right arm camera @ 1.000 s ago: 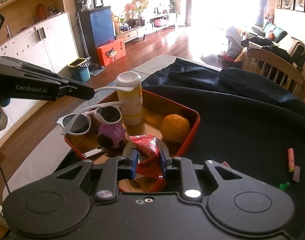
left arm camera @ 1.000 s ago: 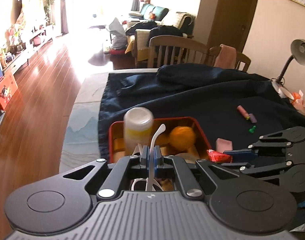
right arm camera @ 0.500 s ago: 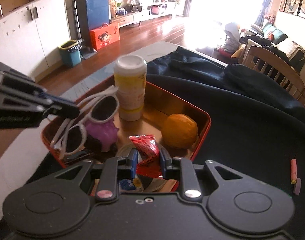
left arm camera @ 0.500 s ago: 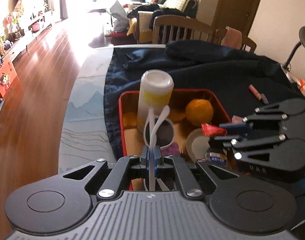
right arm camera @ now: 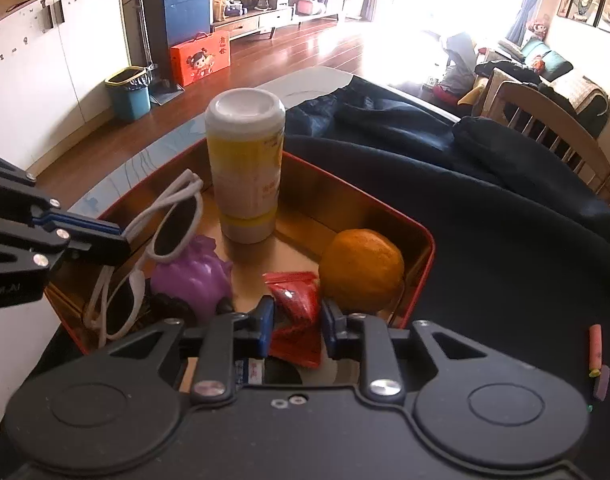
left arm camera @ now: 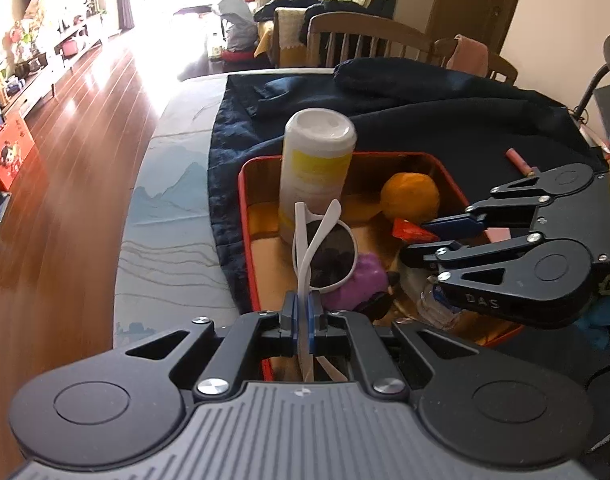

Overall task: Organize rigid objects
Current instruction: 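Open the right tool to drop the wrapper while the left tool releases the glasses in the box, then withdraw both tools from the box toward the pink dish and green pawn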

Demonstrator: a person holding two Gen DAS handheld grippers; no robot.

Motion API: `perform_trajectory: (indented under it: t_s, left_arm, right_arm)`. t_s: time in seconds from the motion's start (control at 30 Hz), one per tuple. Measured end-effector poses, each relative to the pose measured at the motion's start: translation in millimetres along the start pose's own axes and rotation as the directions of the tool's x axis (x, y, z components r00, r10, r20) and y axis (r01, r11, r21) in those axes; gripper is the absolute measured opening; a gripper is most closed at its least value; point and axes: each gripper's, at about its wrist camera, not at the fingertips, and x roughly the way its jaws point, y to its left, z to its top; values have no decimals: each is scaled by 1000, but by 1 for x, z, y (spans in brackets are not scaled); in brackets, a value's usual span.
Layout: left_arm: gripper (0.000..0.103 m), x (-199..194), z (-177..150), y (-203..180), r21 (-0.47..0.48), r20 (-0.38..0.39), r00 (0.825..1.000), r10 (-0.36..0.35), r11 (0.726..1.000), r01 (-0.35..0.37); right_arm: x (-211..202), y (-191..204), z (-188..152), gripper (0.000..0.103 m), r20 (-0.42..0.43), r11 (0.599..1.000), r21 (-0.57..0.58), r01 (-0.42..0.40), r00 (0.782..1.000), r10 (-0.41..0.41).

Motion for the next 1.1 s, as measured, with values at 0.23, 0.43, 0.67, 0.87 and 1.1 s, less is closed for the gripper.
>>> perform_trajectory:
  t_s: [0.23, 0.43, 0.67, 0.87, 1.1]
  left_arm:
    - [4, 4, -2, 5, -27, -13, 1000, 20, 999, -20]
    - [6, 5, -2, 2, -27, -19, 999, 44, 999, -44]
    - [10, 0, -2, -7, -16, -13, 998, 64, 998, -64]
    - [16, -10, 0, -20, -23, 12, 998, 68, 997, -68]
    - [54, -29, 5, -49, -7, 75, 995, 61, 998, -60]
  right_arm:
    - [-14, -10, -6, 30, 25, 998, 50, -27, 999, 26]
    - [-36, -21, -17, 38, 56, 990, 115, -79, 996, 73]
    - [-66, -32, -33, 44, 102, 981, 159, -111, 990, 96]
    - [-86, -43, -48, 51, 124, 975, 186, -121, 987, 98]
    - [-108, -61, -66, 64, 161, 973, 206, -106, 984, 73]
